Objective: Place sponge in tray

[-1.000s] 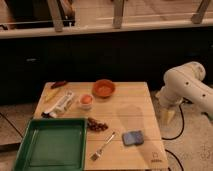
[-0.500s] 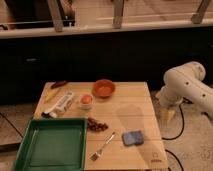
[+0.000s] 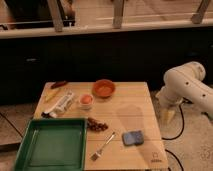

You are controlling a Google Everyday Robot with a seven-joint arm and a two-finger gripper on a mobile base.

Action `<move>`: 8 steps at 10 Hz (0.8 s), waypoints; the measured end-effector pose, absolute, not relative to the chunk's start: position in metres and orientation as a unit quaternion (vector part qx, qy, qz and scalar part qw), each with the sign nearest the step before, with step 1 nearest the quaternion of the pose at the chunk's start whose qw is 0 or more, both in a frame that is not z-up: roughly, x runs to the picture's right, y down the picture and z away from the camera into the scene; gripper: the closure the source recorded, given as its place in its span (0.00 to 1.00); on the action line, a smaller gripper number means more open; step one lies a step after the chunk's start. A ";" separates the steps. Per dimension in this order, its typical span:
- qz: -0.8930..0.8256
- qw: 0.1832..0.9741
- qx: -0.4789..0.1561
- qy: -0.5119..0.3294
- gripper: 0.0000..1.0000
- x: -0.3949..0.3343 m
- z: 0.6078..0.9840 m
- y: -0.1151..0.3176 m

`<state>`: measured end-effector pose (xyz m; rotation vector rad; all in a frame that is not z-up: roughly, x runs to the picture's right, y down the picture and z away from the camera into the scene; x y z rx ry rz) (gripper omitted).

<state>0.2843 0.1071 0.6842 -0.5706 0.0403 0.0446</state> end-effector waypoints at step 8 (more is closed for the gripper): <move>-0.037 0.956 -0.290 0.019 0.20 0.247 0.697 0.145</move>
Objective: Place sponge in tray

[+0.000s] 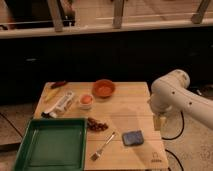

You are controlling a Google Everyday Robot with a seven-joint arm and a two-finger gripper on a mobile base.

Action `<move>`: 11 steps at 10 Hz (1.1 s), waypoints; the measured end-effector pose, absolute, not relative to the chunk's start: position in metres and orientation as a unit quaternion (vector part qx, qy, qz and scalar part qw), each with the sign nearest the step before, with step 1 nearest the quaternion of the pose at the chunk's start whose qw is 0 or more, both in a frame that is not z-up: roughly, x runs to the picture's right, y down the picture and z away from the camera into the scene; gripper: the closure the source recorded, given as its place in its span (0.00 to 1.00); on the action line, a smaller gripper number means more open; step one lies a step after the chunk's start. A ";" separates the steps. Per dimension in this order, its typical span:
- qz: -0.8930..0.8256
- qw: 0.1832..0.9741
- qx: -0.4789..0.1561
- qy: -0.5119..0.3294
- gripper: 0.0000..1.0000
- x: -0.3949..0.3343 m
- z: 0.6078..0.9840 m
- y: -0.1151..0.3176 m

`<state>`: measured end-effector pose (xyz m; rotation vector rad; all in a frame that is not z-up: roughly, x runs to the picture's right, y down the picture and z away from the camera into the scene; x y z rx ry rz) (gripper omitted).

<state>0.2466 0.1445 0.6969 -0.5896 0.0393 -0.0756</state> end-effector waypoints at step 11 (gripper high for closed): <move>-0.122 0.948 -0.294 -0.018 0.20 0.204 0.743 0.207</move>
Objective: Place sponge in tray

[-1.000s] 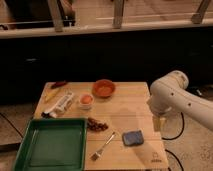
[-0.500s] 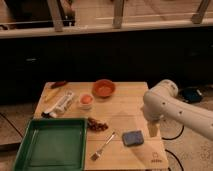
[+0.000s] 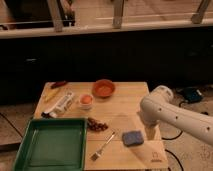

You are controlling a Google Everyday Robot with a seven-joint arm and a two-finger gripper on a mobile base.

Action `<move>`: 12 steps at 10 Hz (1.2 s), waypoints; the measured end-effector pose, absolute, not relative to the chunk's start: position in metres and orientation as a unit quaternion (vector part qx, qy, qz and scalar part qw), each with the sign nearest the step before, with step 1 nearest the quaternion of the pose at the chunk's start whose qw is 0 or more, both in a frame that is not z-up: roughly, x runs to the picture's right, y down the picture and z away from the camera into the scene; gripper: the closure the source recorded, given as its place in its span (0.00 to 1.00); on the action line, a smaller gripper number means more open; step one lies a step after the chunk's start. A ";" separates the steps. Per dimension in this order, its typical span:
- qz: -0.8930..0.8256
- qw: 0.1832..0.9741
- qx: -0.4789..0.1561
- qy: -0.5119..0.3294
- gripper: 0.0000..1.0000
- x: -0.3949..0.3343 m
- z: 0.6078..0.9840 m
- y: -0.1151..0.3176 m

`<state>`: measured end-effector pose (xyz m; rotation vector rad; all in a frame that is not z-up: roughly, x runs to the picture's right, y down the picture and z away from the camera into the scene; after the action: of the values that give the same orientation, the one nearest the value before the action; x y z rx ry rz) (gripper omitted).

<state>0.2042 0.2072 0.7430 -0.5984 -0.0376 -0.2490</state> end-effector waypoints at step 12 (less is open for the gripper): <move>-0.176 0.936 -0.298 -0.060 0.20 0.190 0.780 0.252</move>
<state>0.1905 0.2524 0.7795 -0.6089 -0.1220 -0.3587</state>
